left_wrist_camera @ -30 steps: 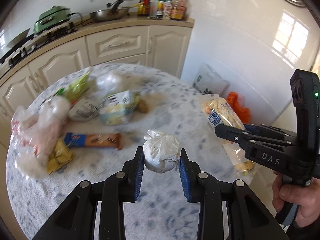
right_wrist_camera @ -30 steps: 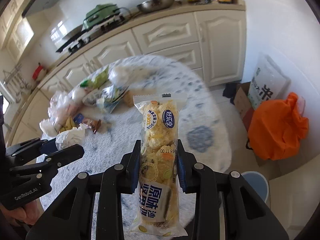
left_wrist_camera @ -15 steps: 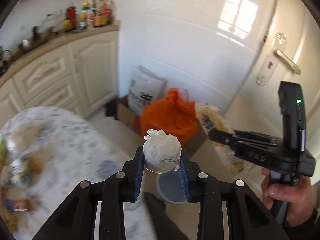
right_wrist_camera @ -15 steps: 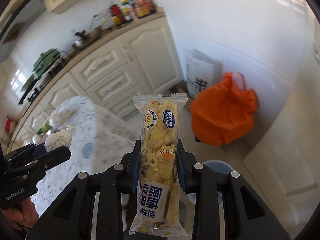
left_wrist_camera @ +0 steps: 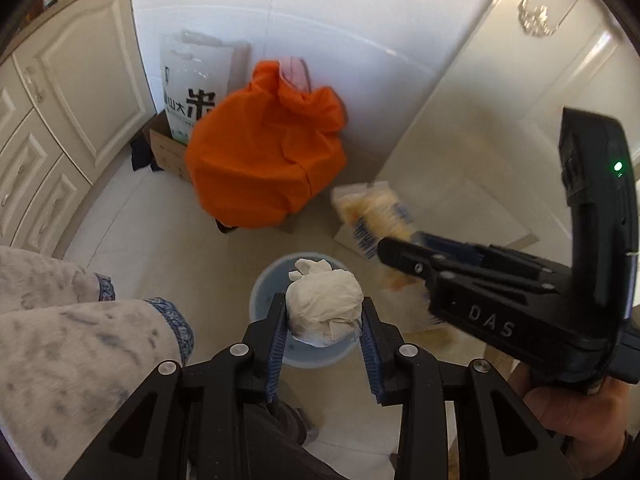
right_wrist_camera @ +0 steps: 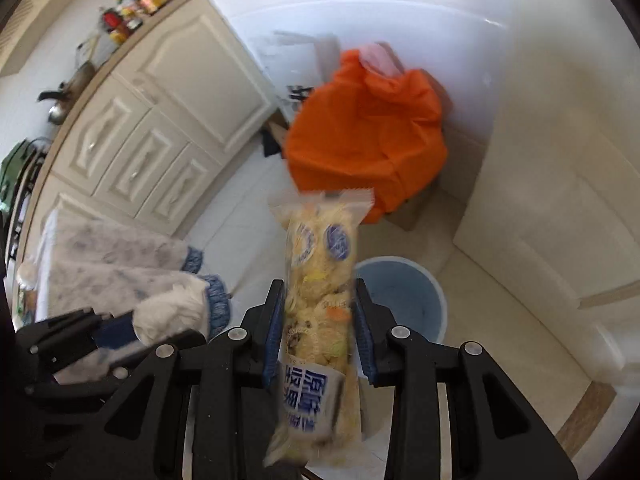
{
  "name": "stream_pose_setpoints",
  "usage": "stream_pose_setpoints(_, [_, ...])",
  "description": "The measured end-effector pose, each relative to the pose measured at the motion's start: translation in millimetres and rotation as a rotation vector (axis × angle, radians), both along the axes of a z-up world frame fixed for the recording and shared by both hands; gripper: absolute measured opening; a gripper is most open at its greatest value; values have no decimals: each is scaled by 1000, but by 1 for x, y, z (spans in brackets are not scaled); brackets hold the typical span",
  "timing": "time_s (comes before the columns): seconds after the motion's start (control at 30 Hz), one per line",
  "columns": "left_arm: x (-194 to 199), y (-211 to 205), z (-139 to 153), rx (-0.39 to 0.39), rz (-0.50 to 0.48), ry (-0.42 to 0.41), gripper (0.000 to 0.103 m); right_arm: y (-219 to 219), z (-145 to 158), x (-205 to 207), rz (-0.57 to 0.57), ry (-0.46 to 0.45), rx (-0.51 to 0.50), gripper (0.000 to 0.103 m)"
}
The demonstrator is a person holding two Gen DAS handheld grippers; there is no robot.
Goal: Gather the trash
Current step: 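Open both grippers over the blue bin to drop the items, then return both grippers from the bin to the table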
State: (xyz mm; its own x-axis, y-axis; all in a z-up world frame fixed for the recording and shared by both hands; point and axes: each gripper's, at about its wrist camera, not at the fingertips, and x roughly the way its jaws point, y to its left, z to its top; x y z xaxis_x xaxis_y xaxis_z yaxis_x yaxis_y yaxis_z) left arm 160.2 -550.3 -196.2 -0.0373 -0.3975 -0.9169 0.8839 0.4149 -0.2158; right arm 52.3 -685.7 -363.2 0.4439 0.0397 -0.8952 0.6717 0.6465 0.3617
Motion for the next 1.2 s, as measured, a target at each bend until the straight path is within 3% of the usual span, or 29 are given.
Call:
stream_pose_setpoints(0.07, [9, -17, -10, 37, 0, -16, 73, -8, -7, -4, -17, 17, 10, 35])
stream_pose_setpoints(0.13, [11, -27, -11, 28, 10, -54, 86, -12, -9, -9, -33, 27, 11, 40])
stream_pose_setpoints(0.33, [-5, -22, 0, 18, 34, -97, 96, -15, 1, -21, -64, 16, -9, 76])
stream_pose_setpoints(0.4, [-4, -11, 9, 3, 58, -116, 96, -14, 7, -24, -79, 5, -15, 100])
stream_pose_setpoints(0.43, [-4, -4, 16, -12, 71, -127, 96, -13, 11, -25, -86, -1, -17, 103])
stream_pose_setpoints(0.6, [-14, 44, 66, -101, 133, -208, 102, 0, 35, -23, -89, -35, -32, 103])
stream_pose_setpoints(0.77, [-16, 97, 105, -176, 220, -233, 102, 21, 69, -9, -48, -88, -60, 103])
stream_pose_setpoints(1.07, [-26, 230, 171, -307, 436, -300, 102, 90, 151, 35, 88, -250, -122, 103])
stream_pose_setpoints(1.2, [-37, 298, 194, -352, 548, -371, 102, 127, 184, 60, 183, -311, -160, 103])
